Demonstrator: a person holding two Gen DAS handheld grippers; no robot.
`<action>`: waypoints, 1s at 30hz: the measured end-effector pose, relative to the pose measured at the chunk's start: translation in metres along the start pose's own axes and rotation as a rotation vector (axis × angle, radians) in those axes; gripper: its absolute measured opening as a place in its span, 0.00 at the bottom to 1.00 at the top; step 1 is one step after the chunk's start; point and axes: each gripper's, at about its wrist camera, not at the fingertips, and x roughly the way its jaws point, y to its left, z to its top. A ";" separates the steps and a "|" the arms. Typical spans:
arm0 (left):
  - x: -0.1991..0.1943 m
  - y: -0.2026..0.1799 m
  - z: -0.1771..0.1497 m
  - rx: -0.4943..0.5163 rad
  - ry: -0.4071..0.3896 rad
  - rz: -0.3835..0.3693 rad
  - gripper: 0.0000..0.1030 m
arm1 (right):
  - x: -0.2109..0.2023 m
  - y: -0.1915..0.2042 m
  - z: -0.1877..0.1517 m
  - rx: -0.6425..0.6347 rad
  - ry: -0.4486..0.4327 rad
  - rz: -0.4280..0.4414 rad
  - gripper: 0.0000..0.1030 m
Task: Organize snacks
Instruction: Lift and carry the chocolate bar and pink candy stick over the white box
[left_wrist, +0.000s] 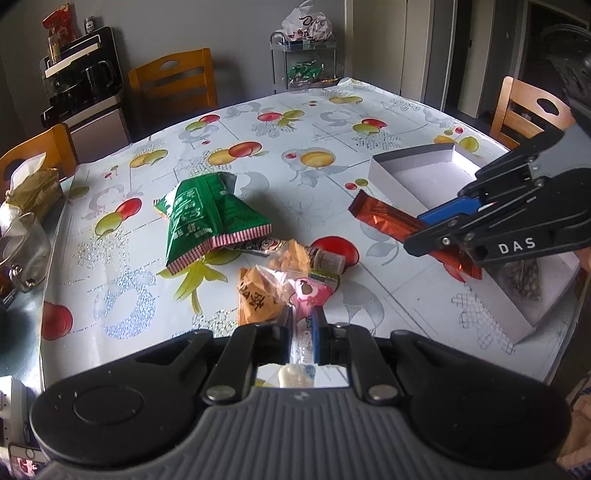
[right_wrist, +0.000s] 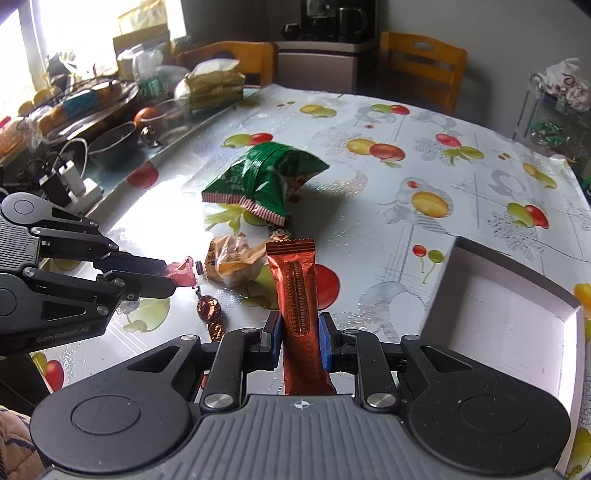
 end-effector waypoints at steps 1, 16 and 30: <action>0.000 -0.001 0.002 0.002 -0.003 -0.003 0.05 | -0.002 -0.002 0.000 0.006 -0.004 -0.004 0.22; 0.001 -0.036 0.026 0.090 -0.053 -0.082 0.05 | -0.024 -0.027 -0.011 0.085 -0.036 -0.060 0.22; 0.010 -0.069 0.042 0.169 -0.064 -0.151 0.05 | -0.040 -0.049 -0.028 0.146 -0.044 -0.113 0.22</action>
